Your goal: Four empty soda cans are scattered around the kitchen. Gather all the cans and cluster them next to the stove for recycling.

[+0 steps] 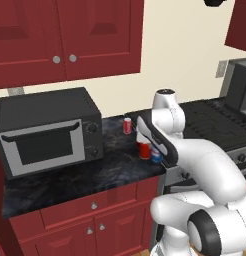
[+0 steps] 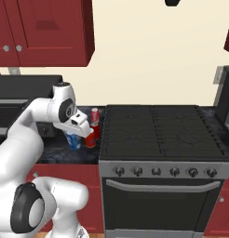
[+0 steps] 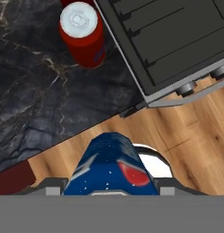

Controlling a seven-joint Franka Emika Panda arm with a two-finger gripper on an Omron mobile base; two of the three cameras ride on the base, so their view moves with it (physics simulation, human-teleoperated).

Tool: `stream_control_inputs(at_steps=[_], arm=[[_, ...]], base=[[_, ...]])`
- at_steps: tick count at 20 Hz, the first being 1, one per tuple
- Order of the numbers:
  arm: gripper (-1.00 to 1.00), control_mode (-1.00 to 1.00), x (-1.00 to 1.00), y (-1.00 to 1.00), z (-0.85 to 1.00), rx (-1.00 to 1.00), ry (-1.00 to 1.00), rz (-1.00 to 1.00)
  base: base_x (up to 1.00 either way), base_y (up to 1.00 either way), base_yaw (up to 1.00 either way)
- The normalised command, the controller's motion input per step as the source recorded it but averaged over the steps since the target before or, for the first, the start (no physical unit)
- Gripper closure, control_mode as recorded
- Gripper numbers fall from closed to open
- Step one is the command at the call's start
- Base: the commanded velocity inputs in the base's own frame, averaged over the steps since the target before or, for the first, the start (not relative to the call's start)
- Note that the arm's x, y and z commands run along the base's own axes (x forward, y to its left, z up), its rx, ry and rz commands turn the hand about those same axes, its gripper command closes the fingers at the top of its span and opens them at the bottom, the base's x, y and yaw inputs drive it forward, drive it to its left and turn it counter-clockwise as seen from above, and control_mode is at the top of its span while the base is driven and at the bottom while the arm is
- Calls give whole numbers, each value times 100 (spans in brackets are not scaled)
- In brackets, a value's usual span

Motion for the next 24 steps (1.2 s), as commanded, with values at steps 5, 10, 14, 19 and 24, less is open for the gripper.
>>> stream_control_inputs(at_steps=[5,10,14,19,24], arm=[[100,-100,19,1,-16,0,0,0],[100,-100,29,3,-11,0,0,0],[100,-100,28,0,-13,0,0,0],[100,-100,27,0,-15,0,0,0],[100,-100,17,0,-15,0,0,0]], base=[[0,0,0],[0,0,0],[0,0,0],[0,0,0],[0,0,0]])
